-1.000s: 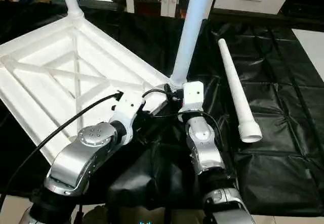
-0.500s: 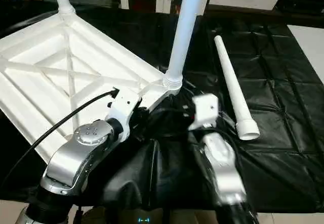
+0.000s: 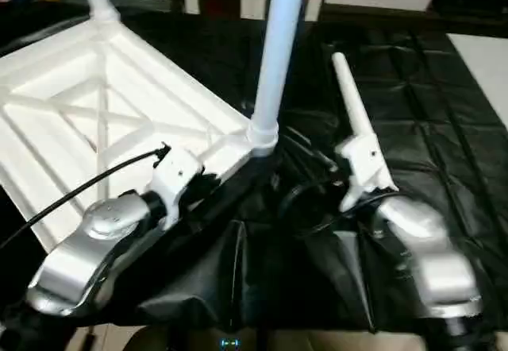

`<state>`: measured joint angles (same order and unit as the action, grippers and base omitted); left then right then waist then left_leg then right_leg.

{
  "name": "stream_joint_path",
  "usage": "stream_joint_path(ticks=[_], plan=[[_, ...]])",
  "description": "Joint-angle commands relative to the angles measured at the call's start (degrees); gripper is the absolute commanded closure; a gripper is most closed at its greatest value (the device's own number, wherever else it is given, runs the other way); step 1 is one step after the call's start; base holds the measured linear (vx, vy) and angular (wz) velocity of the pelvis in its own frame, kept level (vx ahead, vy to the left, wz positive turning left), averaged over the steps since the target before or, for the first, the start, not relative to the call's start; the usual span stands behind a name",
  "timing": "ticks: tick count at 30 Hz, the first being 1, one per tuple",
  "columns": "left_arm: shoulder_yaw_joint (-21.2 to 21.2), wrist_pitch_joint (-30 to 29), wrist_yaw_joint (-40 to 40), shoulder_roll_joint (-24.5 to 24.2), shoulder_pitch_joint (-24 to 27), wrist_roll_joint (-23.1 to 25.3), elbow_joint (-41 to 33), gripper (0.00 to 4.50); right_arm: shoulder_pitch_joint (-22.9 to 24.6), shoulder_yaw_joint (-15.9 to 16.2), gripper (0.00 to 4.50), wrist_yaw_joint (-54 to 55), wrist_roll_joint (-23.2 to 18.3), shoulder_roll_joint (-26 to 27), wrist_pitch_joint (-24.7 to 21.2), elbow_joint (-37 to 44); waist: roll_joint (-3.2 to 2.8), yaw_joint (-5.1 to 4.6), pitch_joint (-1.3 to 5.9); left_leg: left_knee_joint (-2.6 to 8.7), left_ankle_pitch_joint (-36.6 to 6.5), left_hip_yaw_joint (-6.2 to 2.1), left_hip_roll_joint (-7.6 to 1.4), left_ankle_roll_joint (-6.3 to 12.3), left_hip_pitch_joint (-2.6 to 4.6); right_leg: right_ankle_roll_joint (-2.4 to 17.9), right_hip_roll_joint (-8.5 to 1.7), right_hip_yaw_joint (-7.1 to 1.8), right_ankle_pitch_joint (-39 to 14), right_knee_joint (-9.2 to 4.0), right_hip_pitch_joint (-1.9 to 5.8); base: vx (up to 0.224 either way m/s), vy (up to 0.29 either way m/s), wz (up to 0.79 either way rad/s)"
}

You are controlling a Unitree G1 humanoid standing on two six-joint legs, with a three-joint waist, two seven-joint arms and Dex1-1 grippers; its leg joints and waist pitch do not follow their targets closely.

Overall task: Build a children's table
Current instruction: Insert table leg to table base

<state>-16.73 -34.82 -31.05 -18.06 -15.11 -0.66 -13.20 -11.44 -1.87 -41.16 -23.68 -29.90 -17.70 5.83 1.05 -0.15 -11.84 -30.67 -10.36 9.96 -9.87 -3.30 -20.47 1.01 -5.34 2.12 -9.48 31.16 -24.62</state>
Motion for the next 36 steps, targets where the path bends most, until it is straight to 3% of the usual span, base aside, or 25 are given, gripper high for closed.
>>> stream_joint_path(ticks=[1, 4, 6, 8, 11, 12, 15, 17, 19, 21, 24, 26, 27, 29, 32, 35, 36], plan=[[-3.42, 1.11, -5.17, -2.19, 3.49, -1.18, 1.99, 4.50, -1.10, -1.85, 0.07, -4.26, -3.30, -1.71, -1.81, -1.42, 0.76, 0.50, 3.34, 3.48, -14.72, -0.43, -2.52, 5.59, 0.35, 8.41, -2.63, -2.06, -22.81, -3.80, 2.27, 0.000, 0.000, 0.00], [-3.93, 2.60, -7.40, -3.19, 4.32, -2.12, 0.75, 4.50, -1.94, -2.09, 0.07, -6.87, -4.29, -2.71, -1.66, -2.28, 0.74, 0.83, 3.71, 3.08, -11.90, -0.17, -2.62, 6.42, 0.44, 9.86, -2.51, -2.07, -19.24, -3.29, 2.28, 0.018, -0.008, 0.04], [-4.57, 3.78, -9.37, -4.04, 5.11, -2.88, -0.50, 4.50, -3.41, -1.84, 0.07, -9.42, -4.05, -3.46, -0.63, -3.76, 0.86, 1.22, 3.86, 2.56, -9.83, 0.50, -2.65, 7.67, 0.84, 11.14, -2.15, -2.33, -16.55, -2.85, 1.77, 0.056, -0.026, 0.14], [-4.97, 3.75, -9.87, -4.39, 5.40, -3.09, -1.03, 4.50, -4.09, -1.61, 0.07, -10.44, -4.21, -3.55, -0.41, -4.38, 0.93, 1.42, 4.09, 2.18, -8.24, 0.83, -2.65, 8.28, 0.69, 11.69, -2.09, -2.54, -15.31, -2.30, 1.82, 0.063, -0.025, 0.15], [-5.35, 4.19, -10.42, -4.78, 5.75, -3.58, -1.40, 4.50, -5.01, -1.09, 0.07, -12.61, -4.69, -3.81, -0.20, -5.41, 0.80, 1.93, 4.49, 1.55, -4.28, 1.43, -2.86, 9.64, 0.79, 13.20, -1.68, -2.74, -9.44, -1.09, 1.68, 0.069, -0.010, 0.10], [-5.44, 4.20, -10.87, -4.90, 5.95, -3.80, -1.73, 4.50, -5.98, -0.26, 0.07, -13.29, -3.63, -3.72, 1.07, -6.81, 0.68, 2.16, 4.92, 1.15, -0.41, 1.61, -2.84, 10.83, 0.62, 14.78, -1.41, -2.68, -3.15, -0.09, 2.02, 0.071, 0.002, 0.06], [-5.57, 4.52, -11.38, -5.03, 5.98, -3.84, -1.91, 4.50, -7.42, 0.46, 0.07, -13.31, -2.07, -3.25, 2.86, -9.17, 0.70, 2.23, 5.26, 0.70, 2.40, 1.71, -2.65, 12.45, 0.41, 16.02, -1.33, -2.72, 0.97, 0.47, 2.19, 0.000, 0.000, 0.00], [-5.64, 4.59, -11.67, -5.14, 5.98, -3.89, -2.00, 4.50, -8.01, 0.84, 0.07, -14.08, -1.66, -3.06, 3.47, -10.01, 0.75, 2.33, 5.13, 0.70, 1.41, 1.68, -2.65, 12.57, 0.10, 15.91, -1.41, -2.72, -0.68, 0.35, 2.33, 0.000, 0.000, 0.00], [-5.65, 4.63, -12.03, -5.26, 5.98, -3.94, -2.09, 4.50, -8.89, 1.53, 0.07, -15.30, -0.87, -2.76, 4.49, -11.31, 0.91, 2.25, 4.82, 0.95, -2.23, 1.65, -2.66, 11.34, -0.04, 14.98, -1.59, -2.69, -6.52, -0.28, 2.29, 0.000, 0.000, 0.00], [-5.59, 4.73, -12.33, -5.42, 6.03, -3.95, -2.14, 4.50, -9.87, 2.27, 0.07, -16.17, 0.26, -2.39, 5.99, -12.98, 0.79, 2.10, 4.52, 1.25, -6.78, 1.51, -2.74, 8.75, 0.06, 13.25, -1.77, -2.82, -13.84, -1.00, 2.03, 0.000, 0.000, 0.00], [-5.84, 4.75, -12.85, -5.93, 6.04, -4.30, -2.43, 4.50, -11.87, 3.43, 0.07, -17.40, 1.91, -1.72, 8.90, -16.81, 0.73, 1.80, 4.62, 1.38, -9.27, 1.34, -2.73, 6.74, 0.07, 12.19, -1.88, -2.84, -17.29, -1.28, 1.92, 0.000, 0.000, 0.00], [-5.86, 4.75, -12.93, -5.97, 6.05, -4.33, -2.46, 4.50, -12.12, 3.58, 0.07, -17.55, 2.03, -1.64, 9.25, -17.31, 0.70, 1.84, 4.75, 1.35, -8.45, 1.36, -2.71, 6.60, 0.15, 12.08, -1.77, -2.91, -15.99, -1.14, 1.94, 0.000, 0.000, 0.00], [-5.87, 4.74, -13.05, -6.06, 6.06, -4.36, -2.51, 4.50, -12.82, 3.84, 0.31, -17.91, 2.26, -1.40, 9.98, -18.62, 0.67, 1.85, 4.84, 1.24, -7.64, 1.44, -2.70, 6.91, 0.24, 12.48, -1.65, -2.96, -14.25, -0.96, 1.90, 0.000, 0.000, 0.00], [-5.87, 4.79, -13.14, -6.15, 6.06, -4.33, -2.50, 4.50, -13.50, 3.84, 0.31, -18.18, 2.59, -1.09, 10.68, -19.84, 0.80, 1.78, 5.18, 1.01, -5.25, 1.44, -2.60, 7.93, -0.06, 13.38, -1.61, -2.90, -10.54, -0.40, 2.23, 0.000, 0.000, 0.00], [-5.77, 4.76, -13.38, -6.28, 6.17, -4.38, -2.69, 4.50, -14.99, 3.50, 0.67, -18.63, 3.43, -0.43, 12.33, -22.59, 0.95, 1.90, 5.52, 0.63, -2.33, 1.58, -2.53, 9.81, -0.15, 14.74, -1.56, -2.91, -5.99, 0.18, 2.46, 0.000, 0.000, 0.00], [-5.77, 4.77, -13.40, -6.36, 6.20, -4.37, -2.71, 4.50, -15.51, 3.44, 0.84, -19.17, 3.41, -0.22, 12.84, -23.54, 0.98, 1.98, 5.57, 0.54, -1.72, 1.56, -2.57, 10.65, -0.23, 15.15, -1.60, -2.83, -5.85, 0.25, 2.56, 0.000, 0.000, 0.00], [-5.77, 4.78, -13.40, -6.38, 6.20, -4.37, -2.69, 4.50, -15.65, 3.51, 1.11, -19.44, 3.33, -0.21, 13.03, -23.85, 0.97, 1.97, 5.57, 0.53, -2.08, 1.57, -2.54, 10.65, -0.24, 15.11, -1.59, -2.81, -6.49, 0.21, 2.58, 0.000, 0.000, 0.00]])
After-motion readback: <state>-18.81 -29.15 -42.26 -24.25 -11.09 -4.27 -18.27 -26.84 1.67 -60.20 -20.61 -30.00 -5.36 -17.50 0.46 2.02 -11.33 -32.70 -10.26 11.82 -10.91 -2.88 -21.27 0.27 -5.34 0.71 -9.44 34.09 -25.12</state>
